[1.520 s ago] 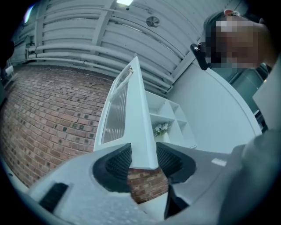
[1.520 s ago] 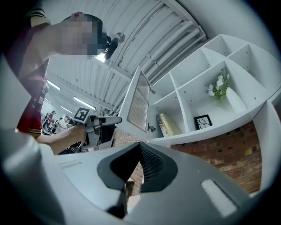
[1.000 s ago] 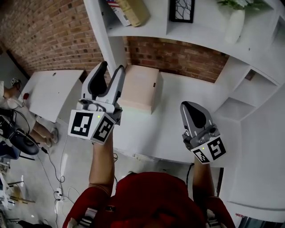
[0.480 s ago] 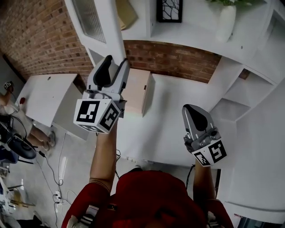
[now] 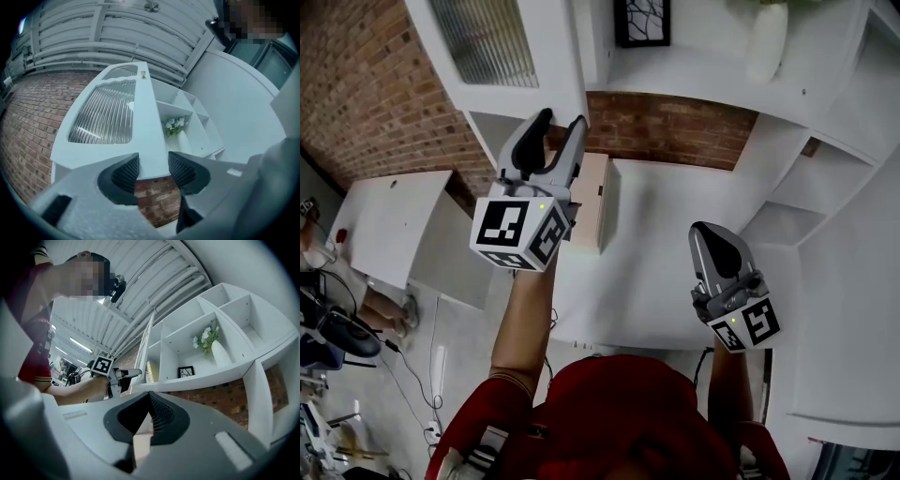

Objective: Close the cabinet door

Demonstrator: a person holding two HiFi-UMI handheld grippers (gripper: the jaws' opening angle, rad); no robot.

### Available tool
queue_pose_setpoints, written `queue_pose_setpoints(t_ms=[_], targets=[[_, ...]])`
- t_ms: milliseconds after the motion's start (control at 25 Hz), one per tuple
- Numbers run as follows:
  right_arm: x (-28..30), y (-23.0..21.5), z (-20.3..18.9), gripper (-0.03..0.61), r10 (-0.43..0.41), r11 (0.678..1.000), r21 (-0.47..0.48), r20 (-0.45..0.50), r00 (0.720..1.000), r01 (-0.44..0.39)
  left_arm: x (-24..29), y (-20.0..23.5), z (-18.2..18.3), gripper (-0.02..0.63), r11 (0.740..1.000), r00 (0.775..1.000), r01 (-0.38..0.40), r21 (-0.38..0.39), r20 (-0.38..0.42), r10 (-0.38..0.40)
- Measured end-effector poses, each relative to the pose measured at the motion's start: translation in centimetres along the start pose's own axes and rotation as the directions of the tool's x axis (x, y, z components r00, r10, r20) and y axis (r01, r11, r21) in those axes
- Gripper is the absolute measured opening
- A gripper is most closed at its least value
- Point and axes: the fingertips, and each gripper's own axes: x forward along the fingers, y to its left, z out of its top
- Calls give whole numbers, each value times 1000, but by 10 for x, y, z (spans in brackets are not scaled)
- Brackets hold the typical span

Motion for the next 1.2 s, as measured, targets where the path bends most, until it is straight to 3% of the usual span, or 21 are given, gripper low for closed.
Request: queue_pose_setpoints(t_ms=[560, 760, 1200], targets=[[7, -5, -12, 14, -48, 999, 2, -15, 999, 48, 31, 6, -14, 155, 999, 999, 36, 18, -30, -35], [9, -10, -19, 14, -55, 998, 11, -26, 998, 55, 40, 13, -18, 109, 1000, 1000, 22, 18, -15, -21], [11, -19, -28, 14, -59, 998, 28, -46, 997, 60, 59, 24, -24, 71, 1000, 1000, -7, 27, -14, 8]])
